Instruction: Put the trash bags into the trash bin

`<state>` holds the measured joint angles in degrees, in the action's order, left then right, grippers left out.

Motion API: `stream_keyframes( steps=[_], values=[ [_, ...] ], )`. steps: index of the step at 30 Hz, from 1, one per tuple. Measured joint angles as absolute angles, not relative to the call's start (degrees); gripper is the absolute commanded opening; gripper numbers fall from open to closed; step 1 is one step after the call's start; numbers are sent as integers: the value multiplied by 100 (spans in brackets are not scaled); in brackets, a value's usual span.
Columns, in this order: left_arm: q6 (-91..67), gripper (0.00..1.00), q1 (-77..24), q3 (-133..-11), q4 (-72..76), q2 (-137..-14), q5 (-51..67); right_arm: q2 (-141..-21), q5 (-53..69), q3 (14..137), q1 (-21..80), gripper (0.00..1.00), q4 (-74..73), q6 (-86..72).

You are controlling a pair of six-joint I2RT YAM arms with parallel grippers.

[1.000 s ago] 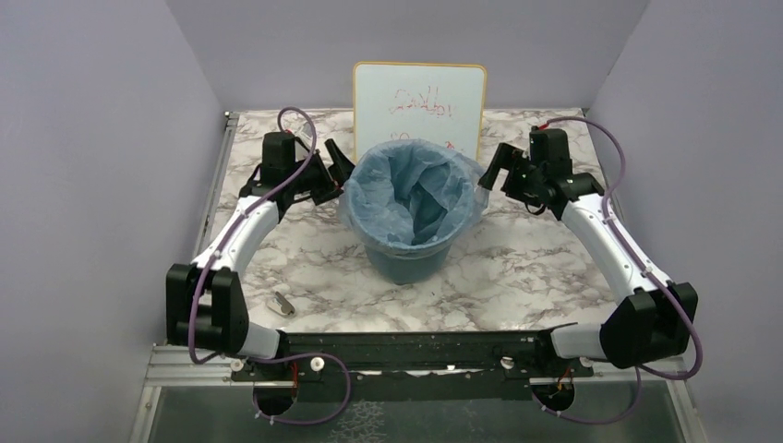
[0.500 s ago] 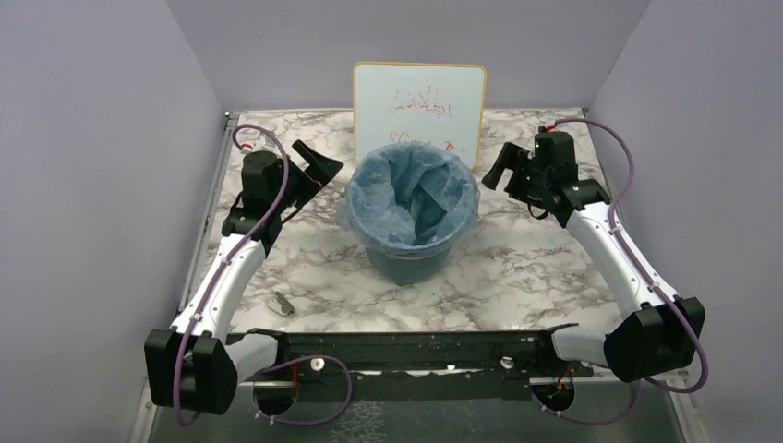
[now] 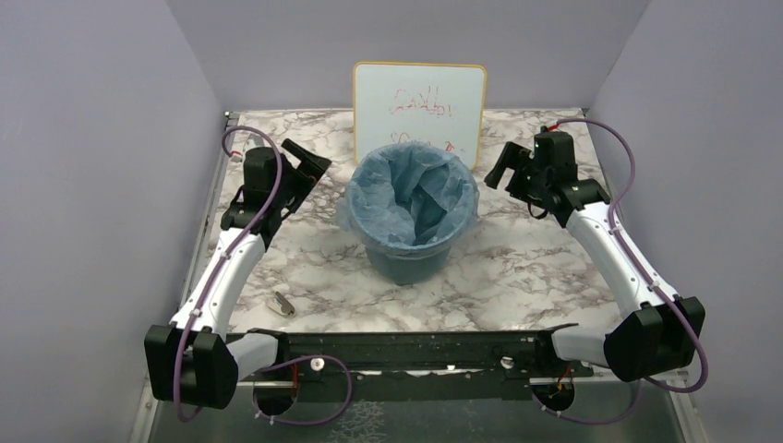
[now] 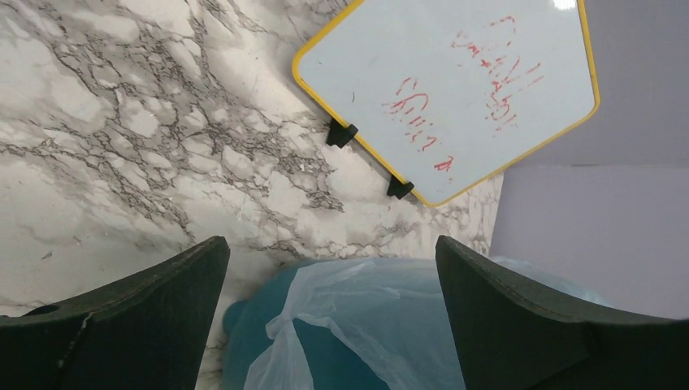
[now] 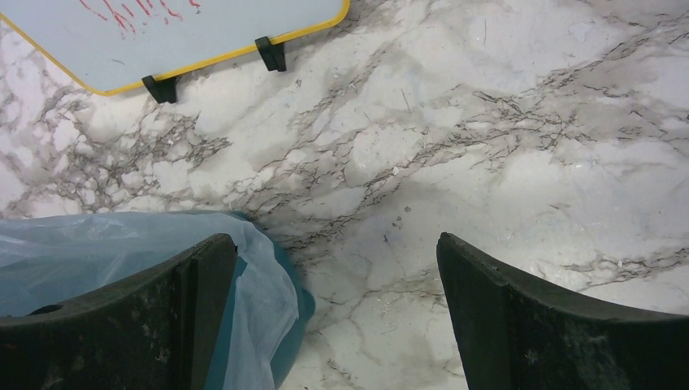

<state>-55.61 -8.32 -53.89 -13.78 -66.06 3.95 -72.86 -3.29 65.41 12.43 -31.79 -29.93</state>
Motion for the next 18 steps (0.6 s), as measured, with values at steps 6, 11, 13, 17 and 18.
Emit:
stream_keyframes(
  steps=[6,11,13,17,18],
  values=[
    [-5839,99,-832,-5450,-1638,-6552,32,-7321,-381,6541,1243,100,-3153,-2993],
    [-5706,99,-821,-5446,-1573,-6466,-99,-7382,-274,6541,1243,100,-3048,-2945],
    [-5557,99,-821,-5286,-1439,-6364,-104,-7404,-115,6541,1243,100,-2917,-2906],
    [-5304,99,-788,-4816,-1212,-6213,-89,-7435,137,6449,1243,100,-2598,-2893],
    [-5269,99,-784,-4755,-1184,-6213,-89,-7437,189,6407,1243,100,-2547,-2893]
  ],
)
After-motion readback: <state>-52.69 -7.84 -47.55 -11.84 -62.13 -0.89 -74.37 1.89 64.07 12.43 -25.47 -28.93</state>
